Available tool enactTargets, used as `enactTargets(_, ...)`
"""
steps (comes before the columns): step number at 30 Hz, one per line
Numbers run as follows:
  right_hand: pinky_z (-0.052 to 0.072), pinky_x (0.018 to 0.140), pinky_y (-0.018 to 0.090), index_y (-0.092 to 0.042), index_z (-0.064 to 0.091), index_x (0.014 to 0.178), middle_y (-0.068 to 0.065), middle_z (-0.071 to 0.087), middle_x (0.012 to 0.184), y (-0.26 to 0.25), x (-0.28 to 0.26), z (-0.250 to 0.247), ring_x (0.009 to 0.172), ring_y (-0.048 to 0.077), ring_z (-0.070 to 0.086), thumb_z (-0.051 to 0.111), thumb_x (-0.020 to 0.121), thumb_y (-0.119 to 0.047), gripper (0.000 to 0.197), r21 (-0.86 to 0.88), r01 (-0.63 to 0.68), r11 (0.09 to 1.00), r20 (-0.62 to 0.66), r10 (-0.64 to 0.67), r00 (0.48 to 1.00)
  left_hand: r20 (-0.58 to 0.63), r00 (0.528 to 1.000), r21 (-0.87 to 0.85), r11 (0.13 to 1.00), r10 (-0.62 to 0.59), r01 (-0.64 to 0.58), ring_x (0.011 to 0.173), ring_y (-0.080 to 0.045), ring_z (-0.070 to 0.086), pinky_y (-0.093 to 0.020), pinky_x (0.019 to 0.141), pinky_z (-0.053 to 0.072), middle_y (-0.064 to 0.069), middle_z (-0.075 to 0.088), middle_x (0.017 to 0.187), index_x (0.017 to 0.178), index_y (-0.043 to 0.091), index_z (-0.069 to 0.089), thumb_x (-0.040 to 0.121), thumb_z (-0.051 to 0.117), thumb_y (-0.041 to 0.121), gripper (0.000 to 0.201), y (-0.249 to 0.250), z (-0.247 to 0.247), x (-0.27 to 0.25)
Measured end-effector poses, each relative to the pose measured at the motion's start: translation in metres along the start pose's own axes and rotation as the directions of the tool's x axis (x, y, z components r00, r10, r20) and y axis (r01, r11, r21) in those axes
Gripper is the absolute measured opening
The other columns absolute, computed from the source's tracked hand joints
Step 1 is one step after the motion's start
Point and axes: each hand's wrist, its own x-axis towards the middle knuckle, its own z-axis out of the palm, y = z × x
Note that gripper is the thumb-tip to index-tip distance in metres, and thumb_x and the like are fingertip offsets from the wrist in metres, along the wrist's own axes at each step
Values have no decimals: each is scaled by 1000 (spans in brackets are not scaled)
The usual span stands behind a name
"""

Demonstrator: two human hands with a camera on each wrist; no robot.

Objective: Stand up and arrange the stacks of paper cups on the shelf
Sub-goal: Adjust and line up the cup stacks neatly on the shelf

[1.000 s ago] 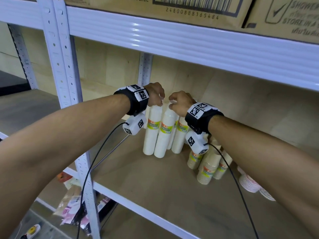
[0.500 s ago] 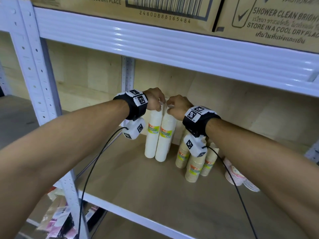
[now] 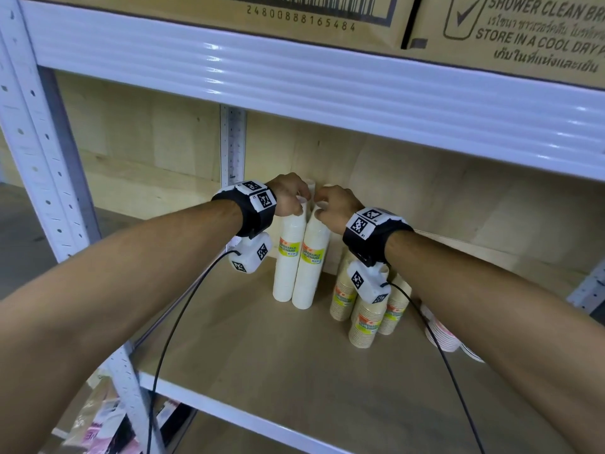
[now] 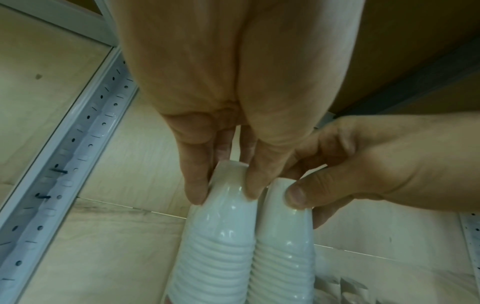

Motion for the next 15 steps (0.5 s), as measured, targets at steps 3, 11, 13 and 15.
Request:
enactTargets(3,38,78,23,-14,64,116,7,60,117,3,-1,-1,109,24,58,56,86,-8,31,25,21,999,-15,-21,1000,5,1000,0,1000,5,-5,128,-26,47,-30,98,42,-5,47,142,135,16,57,89,65,13,47,1,1,2)
enactTargets(11,41,81,24,-13,63,119,8,60,121,0,-4,-5,112,26,58,57,88,-8,32,19,24,1000,-11,-24,1000,12,1000,-1,1000,10,-10,127,-25,47,-28,94,41,-5,47,142,135,16,57,89,66,14,47,1,0,4)
enactTargets(13,44,85,26,-12,63,120,9,58,127,-2,-6,-7,116,27,57,57,88,-8,33,11,19,1000,-10,-19,1000,13,1000,5,1000,12,-12,127,-25,47,-27,93,41,-5,47,142,135,17,57,89,67,14,47,1,-1,3)
enactTargets(15,43,91,27,-13,62,123,9,54,135,-4,-9,-8,120,28,55,56,89,-8,35,18,13,1000,-23,-12,1000,12,1000,4,1000,10,-10,127,-25,48,-26,89,40,-5,47,141,134,17,57,89,67,14,47,2,-1,1)
